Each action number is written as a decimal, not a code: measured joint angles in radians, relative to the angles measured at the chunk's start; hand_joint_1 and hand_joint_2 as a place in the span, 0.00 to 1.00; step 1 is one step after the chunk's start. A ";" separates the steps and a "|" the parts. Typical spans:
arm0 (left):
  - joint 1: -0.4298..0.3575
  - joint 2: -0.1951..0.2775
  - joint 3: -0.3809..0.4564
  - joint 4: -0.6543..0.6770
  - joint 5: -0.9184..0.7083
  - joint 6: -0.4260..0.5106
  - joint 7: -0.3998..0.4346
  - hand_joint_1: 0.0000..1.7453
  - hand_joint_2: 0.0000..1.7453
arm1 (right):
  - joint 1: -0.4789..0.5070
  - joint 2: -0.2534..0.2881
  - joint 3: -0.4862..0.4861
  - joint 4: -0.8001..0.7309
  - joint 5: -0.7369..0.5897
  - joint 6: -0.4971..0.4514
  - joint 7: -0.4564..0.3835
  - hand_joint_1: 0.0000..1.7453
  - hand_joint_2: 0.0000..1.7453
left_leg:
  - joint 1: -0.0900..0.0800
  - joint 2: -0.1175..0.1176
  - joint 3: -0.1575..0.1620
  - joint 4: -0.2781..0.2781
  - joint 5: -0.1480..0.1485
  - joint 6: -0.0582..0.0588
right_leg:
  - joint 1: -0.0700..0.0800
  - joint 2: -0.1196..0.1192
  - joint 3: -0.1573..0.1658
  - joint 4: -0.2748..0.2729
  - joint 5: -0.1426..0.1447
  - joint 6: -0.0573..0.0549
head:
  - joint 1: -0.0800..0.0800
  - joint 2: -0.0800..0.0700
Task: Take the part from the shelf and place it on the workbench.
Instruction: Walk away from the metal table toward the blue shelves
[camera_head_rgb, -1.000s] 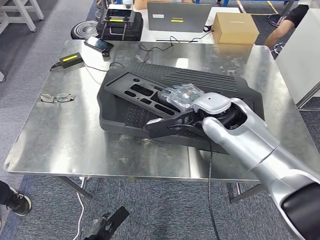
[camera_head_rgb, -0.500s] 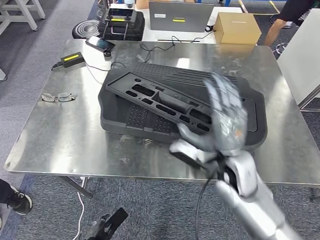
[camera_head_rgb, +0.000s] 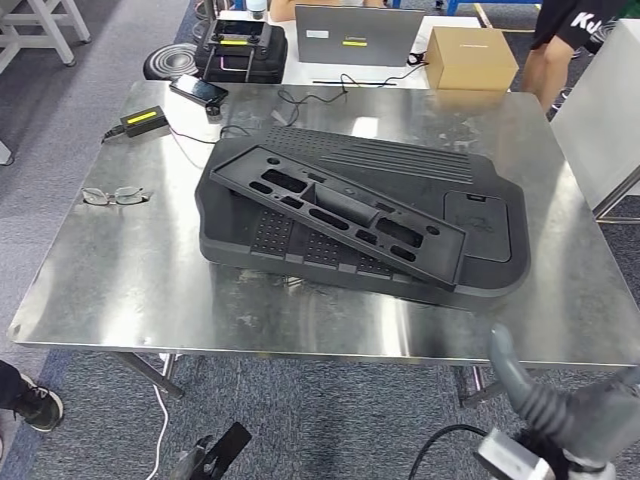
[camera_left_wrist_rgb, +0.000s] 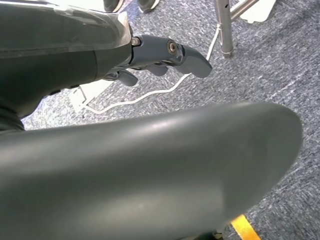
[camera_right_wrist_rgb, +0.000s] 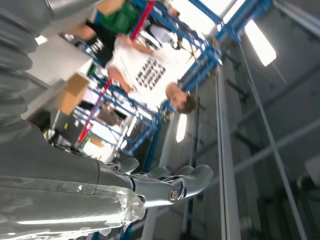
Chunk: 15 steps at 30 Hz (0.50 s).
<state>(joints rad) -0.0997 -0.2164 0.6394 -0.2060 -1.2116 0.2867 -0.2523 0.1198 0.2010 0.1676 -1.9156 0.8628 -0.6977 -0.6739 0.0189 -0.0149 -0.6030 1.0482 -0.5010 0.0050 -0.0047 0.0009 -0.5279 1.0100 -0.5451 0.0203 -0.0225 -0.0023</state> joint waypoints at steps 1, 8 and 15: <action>0.000 0.000 0.000 0.000 0.000 0.000 0.000 0.00 0.00 | 0.011 0.011 -0.009 -0.013 -0.003 0.000 -0.010 0.00 1.00 | 0.000 0.000 0.000 0.000 0.000 0.000 | 0.000 0.000 0.000 0.000 0.000 0.000 | 0.000 0.000; 0.000 0.000 0.004 0.000 0.006 0.013 0.001 0.00 0.00 | 0.055 0.050 -0.038 -0.060 -0.002 0.000 -0.017 0.00 1.00 | -0.006 0.000 0.000 0.001 -0.001 0.001 | -0.005 0.000 0.000 -0.001 0.001 0.001 | 0.000 0.000; 0.000 0.000 0.013 0.000 0.017 0.021 0.004 0.00 0.00 | 0.073 0.053 -0.041 -0.065 -0.026 0.000 -0.018 0.00 1.00 | -0.013 0.002 0.002 -0.003 0.003 0.017 | -0.015 0.001 0.001 -0.003 0.001 0.016 | 0.000 0.000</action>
<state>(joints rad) -0.1000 -0.2167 0.6528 -0.2060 -1.1946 0.3073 -0.2485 0.1927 0.2543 0.1265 -1.9802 0.8366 -0.6973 -0.6922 0.0058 -0.0128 -0.6007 1.0447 -0.4976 0.0224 -0.0201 0.0023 -0.5265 1.0073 -0.5439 0.0360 -0.0228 -0.0023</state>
